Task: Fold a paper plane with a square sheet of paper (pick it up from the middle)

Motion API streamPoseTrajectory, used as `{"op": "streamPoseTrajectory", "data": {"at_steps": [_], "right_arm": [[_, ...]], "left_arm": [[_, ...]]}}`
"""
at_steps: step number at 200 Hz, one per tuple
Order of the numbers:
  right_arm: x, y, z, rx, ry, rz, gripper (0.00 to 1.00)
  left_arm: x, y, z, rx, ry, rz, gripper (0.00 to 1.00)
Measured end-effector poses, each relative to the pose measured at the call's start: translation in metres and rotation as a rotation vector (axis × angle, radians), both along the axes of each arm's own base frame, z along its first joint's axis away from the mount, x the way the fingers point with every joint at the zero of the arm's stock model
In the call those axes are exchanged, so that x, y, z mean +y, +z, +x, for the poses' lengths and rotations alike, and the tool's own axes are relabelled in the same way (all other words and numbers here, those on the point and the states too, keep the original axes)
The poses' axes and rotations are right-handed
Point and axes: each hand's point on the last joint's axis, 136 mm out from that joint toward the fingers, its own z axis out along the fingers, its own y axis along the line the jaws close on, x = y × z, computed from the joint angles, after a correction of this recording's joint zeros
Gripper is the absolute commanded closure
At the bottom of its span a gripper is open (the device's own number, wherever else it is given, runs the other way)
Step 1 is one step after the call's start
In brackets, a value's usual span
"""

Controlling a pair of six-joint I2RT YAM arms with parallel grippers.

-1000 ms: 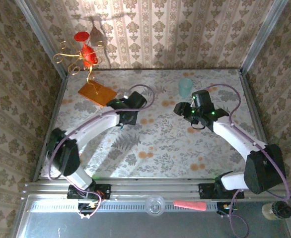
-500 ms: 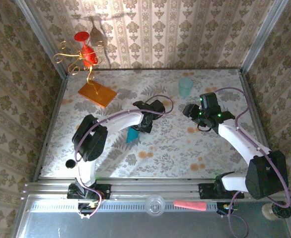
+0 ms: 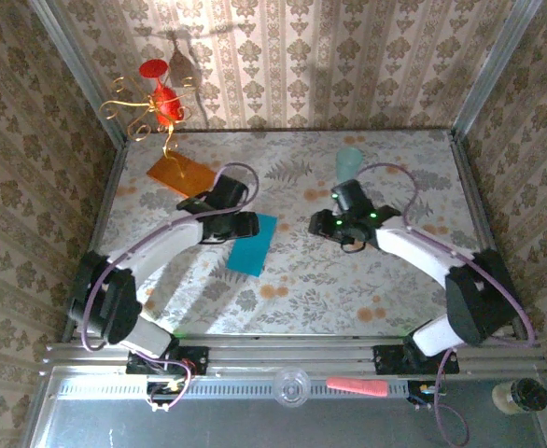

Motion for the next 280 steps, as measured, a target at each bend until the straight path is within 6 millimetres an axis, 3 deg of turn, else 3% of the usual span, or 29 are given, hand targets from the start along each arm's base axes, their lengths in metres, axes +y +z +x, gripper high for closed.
{"op": "streamPoseTrajectory", "data": {"at_steps": [32,57,75,103,150,207,255,280], "right_arm": [[0.076,-0.009,-0.008,0.009,0.2,-0.014,0.72],[0.121,-0.022,-0.016,0.026,0.321,-0.032,0.79],[0.143,-0.035,-0.021,0.053,0.378,-0.046,0.81],[0.16,-0.055,-0.024,0.105,0.43,-0.074,0.81],[0.158,-0.082,-0.027,0.178,0.48,-0.153,0.81],[0.122,-0.097,-0.035,0.216,0.597,-0.278,0.78],[0.072,-0.09,-0.035,0.23,0.592,-0.347,0.74],[0.08,-0.074,-0.028,0.187,0.544,-0.299,0.72]], "left_arm": [[0.044,-0.008,-0.008,-0.009,0.12,-0.041,0.11],[0.07,-0.012,-0.015,-0.023,0.186,-0.064,0.0],[0.084,-0.012,-0.019,-0.039,0.229,-0.076,0.0],[0.091,-0.011,-0.022,-0.056,0.245,-0.095,0.0],[0.089,-0.01,-0.02,-0.054,0.242,-0.118,0.0],[0.077,-0.018,-0.018,-0.016,0.207,-0.16,0.0],[0.069,-0.024,-0.016,0.006,0.189,-0.184,0.0],[0.069,-0.024,-0.015,0.001,0.196,-0.183,0.0]]}}
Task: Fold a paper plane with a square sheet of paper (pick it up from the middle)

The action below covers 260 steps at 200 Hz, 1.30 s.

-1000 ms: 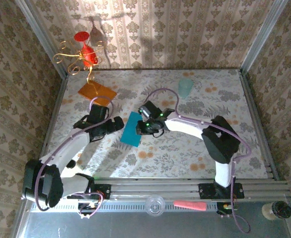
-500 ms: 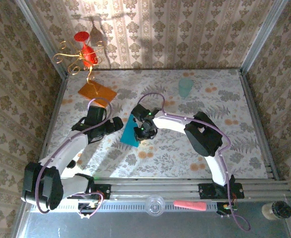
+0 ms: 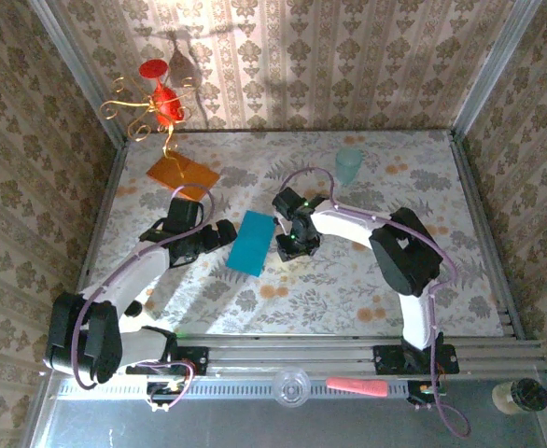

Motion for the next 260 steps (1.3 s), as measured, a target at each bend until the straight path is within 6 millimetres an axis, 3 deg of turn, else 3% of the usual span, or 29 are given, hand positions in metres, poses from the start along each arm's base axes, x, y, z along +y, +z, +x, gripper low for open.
{"op": "streamPoseTrajectory", "data": {"at_steps": [25,61,102,126,172,223,240,260], "right_arm": [[0.027,0.009,0.002,-0.04,-0.028,0.066,0.73],[0.063,0.002,0.008,-0.043,-0.051,0.12,0.76],[0.073,-0.018,0.013,-0.015,-0.066,0.112,0.76],[0.074,-0.017,0.015,-0.012,-0.054,0.104,0.75],[0.057,-0.021,0.012,-0.016,0.03,0.054,0.74],[-0.024,-0.021,-0.011,0.013,0.097,-0.124,0.74],[-0.039,-0.021,-0.013,0.027,0.092,-0.15,0.73],[-0.042,-0.015,-0.013,0.019,0.056,-0.136,0.71]], "left_arm": [[0.001,0.0,0.002,-0.005,0.01,0.004,0.0],[0.003,0.0,0.002,-0.004,0.02,0.008,0.0],[0.003,0.0,0.002,-0.003,0.025,0.005,0.0],[0.002,0.0,0.002,-0.002,0.024,0.002,0.0],[-0.004,-0.001,-0.001,0.011,0.001,-0.021,0.0],[-0.025,-0.014,-0.012,0.069,-0.073,-0.03,0.01],[-0.035,-0.019,-0.015,0.083,-0.1,-0.037,0.02],[-0.049,-0.022,-0.019,0.098,-0.125,-0.057,0.05]]}}
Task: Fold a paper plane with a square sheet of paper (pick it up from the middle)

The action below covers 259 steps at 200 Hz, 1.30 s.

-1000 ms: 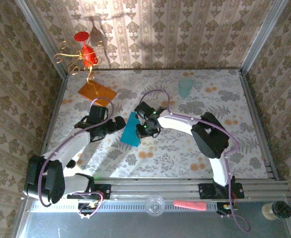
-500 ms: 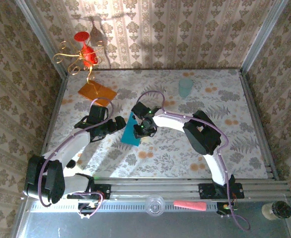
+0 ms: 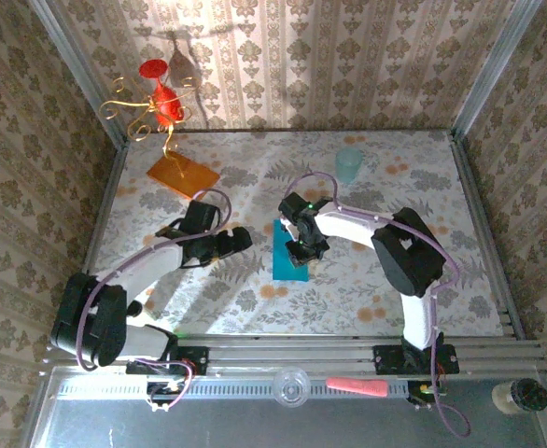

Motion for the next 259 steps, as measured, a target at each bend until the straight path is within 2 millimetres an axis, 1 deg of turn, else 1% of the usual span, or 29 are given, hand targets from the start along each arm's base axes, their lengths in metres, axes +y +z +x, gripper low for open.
{"op": "streamPoseTrajectory", "data": {"at_steps": [8,25,45,55,75,94,114,132,161,192,213,235,259], "right_arm": [[-0.001,0.004,0.002,-0.01,-0.043,0.02,0.71],[-0.001,0.018,0.006,-0.031,-0.147,0.108,0.73],[-0.009,0.029,0.019,-0.047,-0.297,0.218,0.75],[-0.012,0.029,0.027,-0.042,-0.353,0.257,0.76],[-0.014,0.024,0.036,-0.016,-0.425,0.308,0.78],[-0.011,0.018,0.036,0.013,-0.45,0.341,0.78],[-0.009,0.016,0.035,0.031,-0.466,0.369,0.78],[-0.007,0.015,0.036,0.036,-0.472,0.397,0.78],[-0.012,0.009,0.035,0.045,-0.49,0.409,0.78],[-0.015,0.005,0.034,0.052,-0.504,0.42,0.76],[-0.016,0.01,0.034,0.037,-0.506,0.439,0.74],[-0.017,0.021,0.037,0.004,-0.502,0.468,0.71],[-0.018,0.031,0.038,-0.03,-0.497,0.496,0.6]], "left_arm": [[-0.008,0.0,-0.003,0.004,-0.014,-0.013,0.06],[-0.023,-0.001,-0.008,0.015,-0.036,-0.039,0.14],[-0.04,-0.001,-0.013,0.033,-0.051,-0.081,0.24],[-0.05,-0.002,-0.015,0.048,-0.047,-0.112,0.3],[-0.067,-0.005,-0.018,0.072,-0.058,-0.164,0.37],[-0.079,-0.012,-0.02,0.095,-0.073,-0.193,0.41],[-0.09,-0.018,-0.021,0.117,-0.087,-0.223,0.44],[-0.096,-0.022,-0.02,0.128,-0.094,-0.249,0.49],[-0.105,-0.025,-0.015,0.141,-0.1,-0.298,0.54],[-0.109,-0.033,-0.01,0.154,-0.105,-0.328,0.6],[-0.109,-0.038,-0.007,0.162,-0.106,-0.342,0.66],[-0.108,-0.038,-0.003,0.162,-0.103,-0.357,0.71],[-0.108,-0.032,0.004,0.142,-0.105,-0.387,0.79]]}}
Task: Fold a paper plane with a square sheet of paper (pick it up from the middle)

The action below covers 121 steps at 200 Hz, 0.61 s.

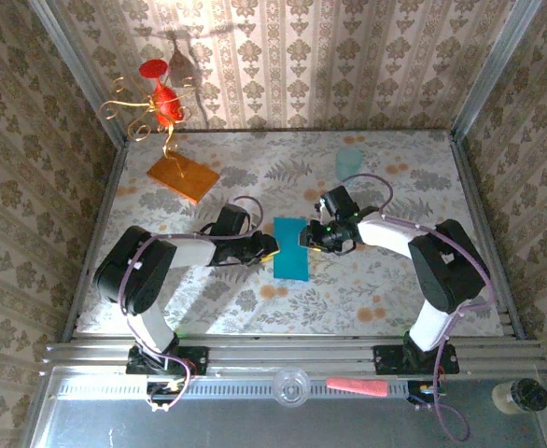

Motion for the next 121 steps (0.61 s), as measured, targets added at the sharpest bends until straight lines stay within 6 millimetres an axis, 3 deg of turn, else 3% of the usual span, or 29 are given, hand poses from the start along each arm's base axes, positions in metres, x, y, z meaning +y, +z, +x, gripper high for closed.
{"op": "streamPoseTrajectory", "data": {"at_steps": [70,121], "right_arm": [[-0.011,0.031,-0.003,-0.171,0.02,-0.002,0.25],[-0.014,0.052,-0.008,-0.394,0.126,-0.101,0.2]], "left_arm": [[-0.004,0.008,0.008,-0.025,-0.004,-0.037,0.98],[0.001,0.008,0.013,-0.028,0.021,-0.021,1.0]]}}
